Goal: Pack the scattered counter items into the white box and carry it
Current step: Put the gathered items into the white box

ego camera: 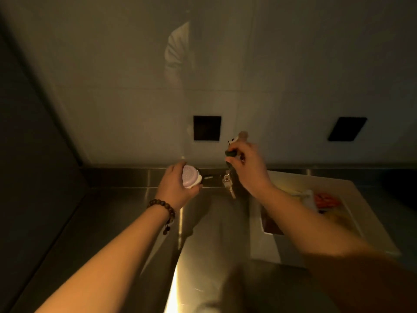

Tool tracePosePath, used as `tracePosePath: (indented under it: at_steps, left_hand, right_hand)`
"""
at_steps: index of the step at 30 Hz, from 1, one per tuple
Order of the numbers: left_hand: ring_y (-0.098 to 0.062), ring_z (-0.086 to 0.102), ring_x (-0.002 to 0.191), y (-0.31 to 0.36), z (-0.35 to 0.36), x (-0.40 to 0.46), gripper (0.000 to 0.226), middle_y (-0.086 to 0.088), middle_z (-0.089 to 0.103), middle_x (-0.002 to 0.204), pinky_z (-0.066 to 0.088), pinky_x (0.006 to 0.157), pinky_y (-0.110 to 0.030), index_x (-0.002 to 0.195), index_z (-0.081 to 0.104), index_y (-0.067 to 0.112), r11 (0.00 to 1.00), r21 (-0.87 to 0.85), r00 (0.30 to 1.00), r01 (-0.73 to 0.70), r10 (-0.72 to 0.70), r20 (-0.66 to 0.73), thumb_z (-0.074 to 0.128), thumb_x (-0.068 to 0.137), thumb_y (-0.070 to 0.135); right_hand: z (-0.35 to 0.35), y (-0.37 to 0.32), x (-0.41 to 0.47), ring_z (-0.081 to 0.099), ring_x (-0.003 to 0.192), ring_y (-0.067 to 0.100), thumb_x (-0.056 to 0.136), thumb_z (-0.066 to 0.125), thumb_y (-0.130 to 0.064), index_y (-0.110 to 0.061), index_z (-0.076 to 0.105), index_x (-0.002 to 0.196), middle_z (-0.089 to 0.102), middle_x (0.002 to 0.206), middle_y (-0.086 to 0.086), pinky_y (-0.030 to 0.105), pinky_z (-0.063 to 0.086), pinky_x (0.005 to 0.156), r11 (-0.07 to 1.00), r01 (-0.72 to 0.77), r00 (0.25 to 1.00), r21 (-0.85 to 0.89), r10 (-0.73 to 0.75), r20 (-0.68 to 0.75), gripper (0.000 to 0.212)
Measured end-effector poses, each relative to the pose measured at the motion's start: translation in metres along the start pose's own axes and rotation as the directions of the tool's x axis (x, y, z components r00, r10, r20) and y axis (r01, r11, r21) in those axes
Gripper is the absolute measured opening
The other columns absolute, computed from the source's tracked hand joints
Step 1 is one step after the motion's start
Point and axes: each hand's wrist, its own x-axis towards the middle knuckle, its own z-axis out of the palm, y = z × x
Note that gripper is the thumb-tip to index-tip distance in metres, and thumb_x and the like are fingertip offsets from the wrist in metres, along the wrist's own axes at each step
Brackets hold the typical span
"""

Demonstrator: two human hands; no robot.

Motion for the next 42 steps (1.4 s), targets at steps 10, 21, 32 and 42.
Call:
tracePosePath:
  at_steps: [10, 21, 32, 42]
  left_hand:
    - [-0.021, 0.05, 0.112, 0.118, 0.059, -0.012, 0.082, -0.007, 0.05, 0.128, 0.039, 0.087, -0.024, 0.136, 0.039, 0.016, 0.999, -0.01, 0.999, -0.037, 0.036, -0.038, 0.079, 0.068, 0.041]
    - [-0.014, 0.049, 0.106, 0.14, 0.089, -0.05, 0.08, -0.002, 0.05, 0.125, 0.043, 0.083, -0.025, 0.133, 0.04, 0.021, 0.997, 0.055, 0.999, 0.047, -0.048, 0.003, 0.076, 0.067, 0.047]
    - [-0.014, 0.047, 0.107, 0.134, 0.084, -0.045, 0.083, -0.002, 0.048, 0.126, 0.044, 0.085, -0.024, 0.136, 0.037, 0.023, 0.995, 0.096, 0.999, 0.035, -0.037, 0.021, 0.078, 0.067, 0.045]
    - [-0.013, 0.046, 0.112, 0.138, 0.081, -0.038, 0.08, 0.0, 0.049, 0.127, 0.038, 0.089, -0.023, 0.134, 0.04, 0.022, 0.997, -0.005, 0.994, -0.081, 0.081, 0.078, 0.08, 0.067, 0.037]
  right_hand:
    - [-0.13, 0.049, -0.03, 0.054, 0.093, 0.003, 0.087, 0.065, -0.021, -0.037, 0.057, 0.096, 0.053, 0.11, -0.004, 0.011, 0.042, 0.074, 0.998, 0.047, 0.996, -0.036, -0.044, 0.08, 0.02]
    - [-0.131, 0.099, -0.072, 0.055, 0.101, 0.007, 0.09, 0.062, -0.023, -0.027, 0.063, 0.106, 0.059, 0.113, -0.003, 0.014, 0.043, 0.082, 0.997, 0.058, 0.937, -0.045, -0.039, 0.346, 0.017]
    - [-0.111, 0.12, -0.029, 0.048, 0.078, -0.002, 0.098, 0.041, -0.009, -0.038, 0.039, 0.139, 0.05, 0.134, 0.004, 0.003, 0.041, 0.048, 0.977, -0.214, 0.931, 0.006, 0.202, 0.305, 0.05]
    - [-0.103, 0.106, -0.023, 0.049, 0.124, 0.02, 0.098, 0.045, -0.039, -0.033, 0.043, 0.139, 0.05, 0.139, 0.004, 0.027, 0.043, 0.091, 0.948, -0.302, 0.89, 0.105, 0.241, 0.386, 0.041]
